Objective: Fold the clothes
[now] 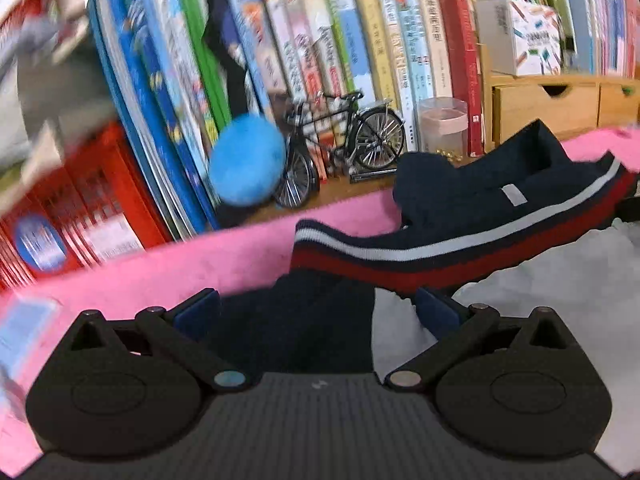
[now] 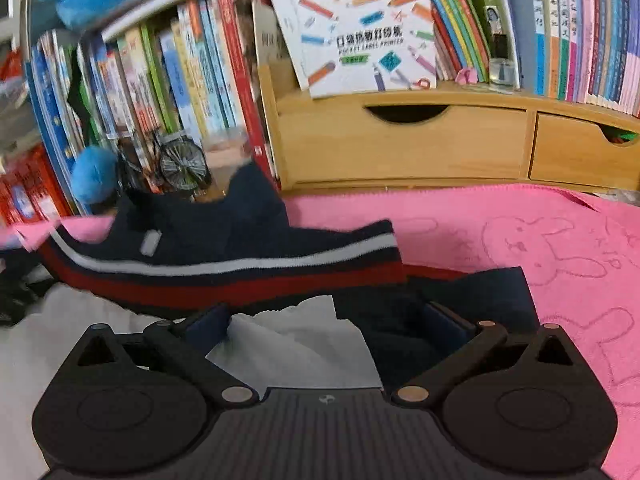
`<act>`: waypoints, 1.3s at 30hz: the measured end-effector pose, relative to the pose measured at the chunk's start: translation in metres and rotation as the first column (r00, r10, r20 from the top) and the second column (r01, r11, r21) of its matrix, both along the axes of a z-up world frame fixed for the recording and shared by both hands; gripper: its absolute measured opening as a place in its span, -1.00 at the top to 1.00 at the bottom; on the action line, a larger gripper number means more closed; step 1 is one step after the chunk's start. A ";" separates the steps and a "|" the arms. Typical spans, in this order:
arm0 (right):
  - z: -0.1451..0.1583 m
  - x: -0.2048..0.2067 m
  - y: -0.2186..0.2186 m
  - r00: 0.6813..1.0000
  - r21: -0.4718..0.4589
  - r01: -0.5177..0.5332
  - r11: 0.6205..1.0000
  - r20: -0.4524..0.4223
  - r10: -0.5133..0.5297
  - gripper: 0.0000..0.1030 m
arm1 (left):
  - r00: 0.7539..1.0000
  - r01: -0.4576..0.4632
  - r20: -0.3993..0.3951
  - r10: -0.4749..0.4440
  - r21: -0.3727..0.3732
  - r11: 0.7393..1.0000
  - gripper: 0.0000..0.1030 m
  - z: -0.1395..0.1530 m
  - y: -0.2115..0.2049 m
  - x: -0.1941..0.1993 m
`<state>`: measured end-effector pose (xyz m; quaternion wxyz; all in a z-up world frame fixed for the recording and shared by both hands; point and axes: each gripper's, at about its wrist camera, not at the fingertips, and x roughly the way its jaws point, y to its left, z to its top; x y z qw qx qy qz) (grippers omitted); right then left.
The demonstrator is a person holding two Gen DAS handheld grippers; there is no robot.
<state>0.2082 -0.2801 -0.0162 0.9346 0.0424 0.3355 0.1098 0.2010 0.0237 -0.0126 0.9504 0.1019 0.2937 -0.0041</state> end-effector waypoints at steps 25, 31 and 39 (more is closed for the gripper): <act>0.021 -0.169 0.084 0.984 -0.177 -0.174 0.969 0.000 0.177 -1.00 | 0.976 0.219 -0.027 -0.218 0.039 0.975 -1.00 0.046 -0.069 -0.111; 0.010 -0.162 0.083 0.986 -0.102 -0.168 0.981 0.004 0.169 -1.00 | 0.986 0.150 -0.100 -0.137 0.142 0.978 -1.00 0.008 -0.099 -0.067; 0.008 -0.165 0.079 0.985 -0.099 -0.169 0.981 0.005 0.170 -1.00 | 0.991 -0.007 -0.131 0.023 0.118 0.993 -1.00 0.002 -0.109 0.021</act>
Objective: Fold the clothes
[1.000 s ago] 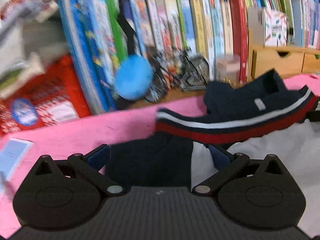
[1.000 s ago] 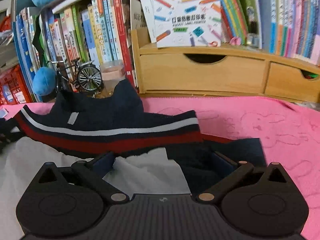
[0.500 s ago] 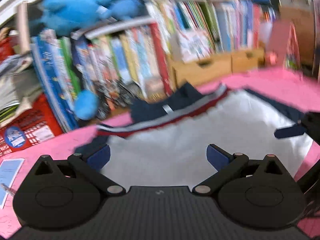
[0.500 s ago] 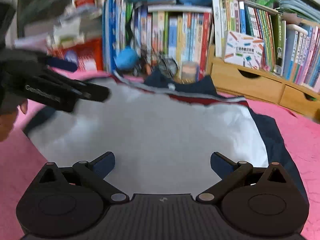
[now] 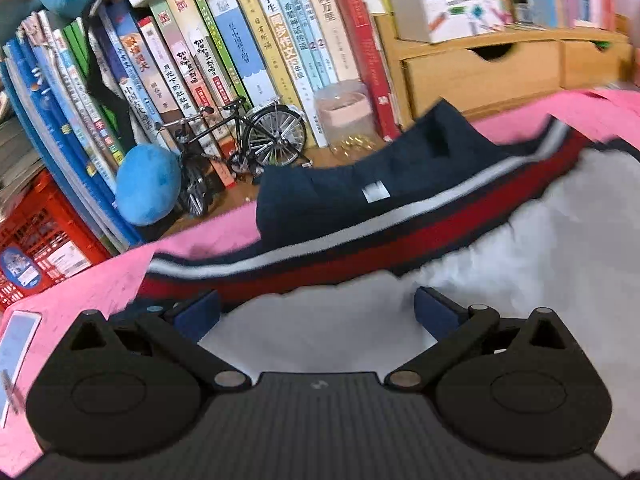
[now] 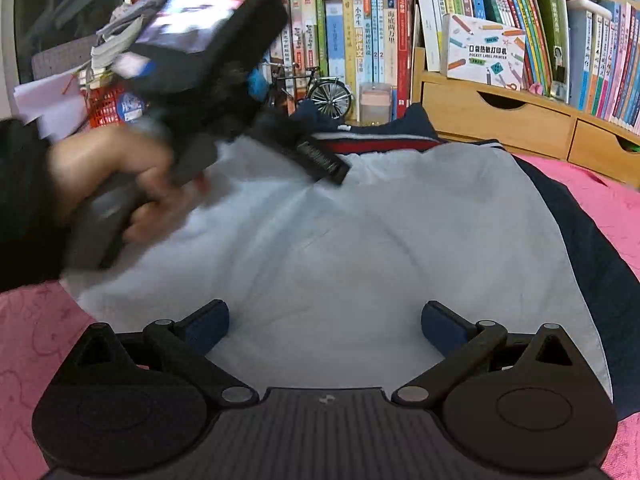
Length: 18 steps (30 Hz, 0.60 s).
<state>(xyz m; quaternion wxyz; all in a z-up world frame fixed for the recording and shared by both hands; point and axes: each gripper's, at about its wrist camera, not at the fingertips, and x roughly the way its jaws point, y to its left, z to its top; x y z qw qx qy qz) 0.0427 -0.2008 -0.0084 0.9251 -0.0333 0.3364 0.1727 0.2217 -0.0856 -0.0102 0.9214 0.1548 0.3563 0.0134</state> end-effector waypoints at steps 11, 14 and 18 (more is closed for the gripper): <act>0.001 -0.003 0.000 1.000 0.006 0.006 1.000 -0.001 -0.006 -1.00 | 0.998 -0.003 -0.068 -0.007 -0.143 0.990 -0.99 0.030 0.020 -0.020; 0.001 -0.004 0.001 1.000 0.006 0.006 1.000 0.000 -0.006 -1.00 | 0.994 0.102 -0.015 -0.104 -0.097 0.990 -1.00 0.038 0.008 -0.068; 0.001 -0.003 0.001 1.000 0.006 0.006 1.000 0.001 -0.006 -1.00 | 0.985 0.171 -0.035 -0.169 0.045 0.984 -1.00 0.020 -0.007 -0.102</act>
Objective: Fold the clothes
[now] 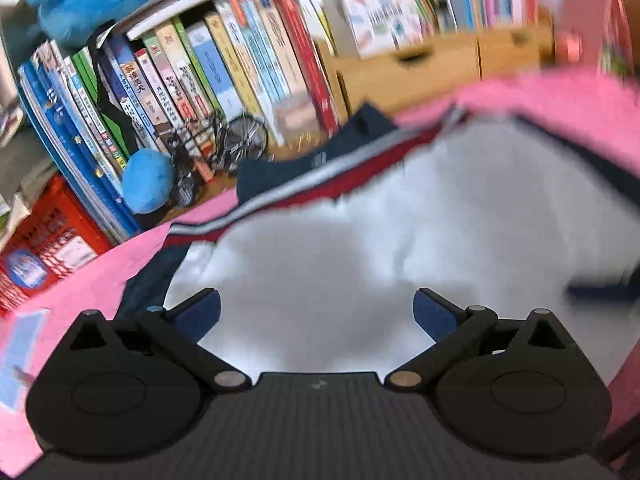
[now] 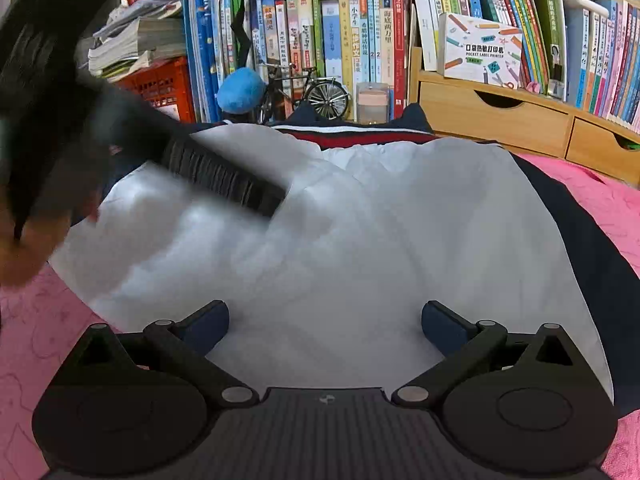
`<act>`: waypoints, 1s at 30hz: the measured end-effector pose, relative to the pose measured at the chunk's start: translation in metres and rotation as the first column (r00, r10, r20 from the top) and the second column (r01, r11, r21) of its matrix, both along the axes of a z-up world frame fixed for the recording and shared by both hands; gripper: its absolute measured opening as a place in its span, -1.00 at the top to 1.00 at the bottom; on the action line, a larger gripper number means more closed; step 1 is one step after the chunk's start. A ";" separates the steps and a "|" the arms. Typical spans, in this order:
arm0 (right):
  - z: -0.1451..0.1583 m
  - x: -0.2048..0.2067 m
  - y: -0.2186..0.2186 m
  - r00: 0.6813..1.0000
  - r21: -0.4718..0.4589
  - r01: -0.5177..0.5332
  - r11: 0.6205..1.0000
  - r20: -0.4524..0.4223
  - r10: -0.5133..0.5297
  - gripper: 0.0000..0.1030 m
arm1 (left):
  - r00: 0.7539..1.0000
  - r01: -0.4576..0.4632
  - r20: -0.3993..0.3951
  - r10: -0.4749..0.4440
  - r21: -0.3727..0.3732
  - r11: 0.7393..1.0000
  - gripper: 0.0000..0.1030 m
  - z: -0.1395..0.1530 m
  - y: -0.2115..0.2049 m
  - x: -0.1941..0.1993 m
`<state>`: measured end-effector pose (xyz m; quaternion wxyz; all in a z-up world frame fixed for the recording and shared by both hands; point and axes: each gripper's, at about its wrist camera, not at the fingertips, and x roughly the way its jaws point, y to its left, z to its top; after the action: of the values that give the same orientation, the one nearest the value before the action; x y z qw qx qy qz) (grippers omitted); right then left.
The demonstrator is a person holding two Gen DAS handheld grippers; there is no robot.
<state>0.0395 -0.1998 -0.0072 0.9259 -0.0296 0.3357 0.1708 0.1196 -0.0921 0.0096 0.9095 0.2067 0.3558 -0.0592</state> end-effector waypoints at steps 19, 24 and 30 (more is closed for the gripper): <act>0.000 0.001 0.000 1.000 0.004 0.001 1.000 0.002 -0.001 -1.00 | 0.886 -0.446 0.068 0.459 -0.153 0.882 -1.00 0.022 0.181 -0.054; -0.001 0.002 -0.003 1.000 0.005 -0.003 1.000 0.003 0.003 -1.00 | 0.891 -0.377 0.146 0.429 -0.286 0.881 -1.00 0.052 0.188 -0.095; 0.009 -0.010 -0.026 0.997 0.107 0.071 0.992 0.006 -0.072 -1.00 | 0.937 -0.320 0.146 0.319 -0.013 0.947 -1.00 0.016 0.140 -0.094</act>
<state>0.0294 -0.2259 0.0018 0.9333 0.0311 0.3225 0.1549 0.0260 0.0483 0.0253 0.9295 0.1548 0.3173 0.1064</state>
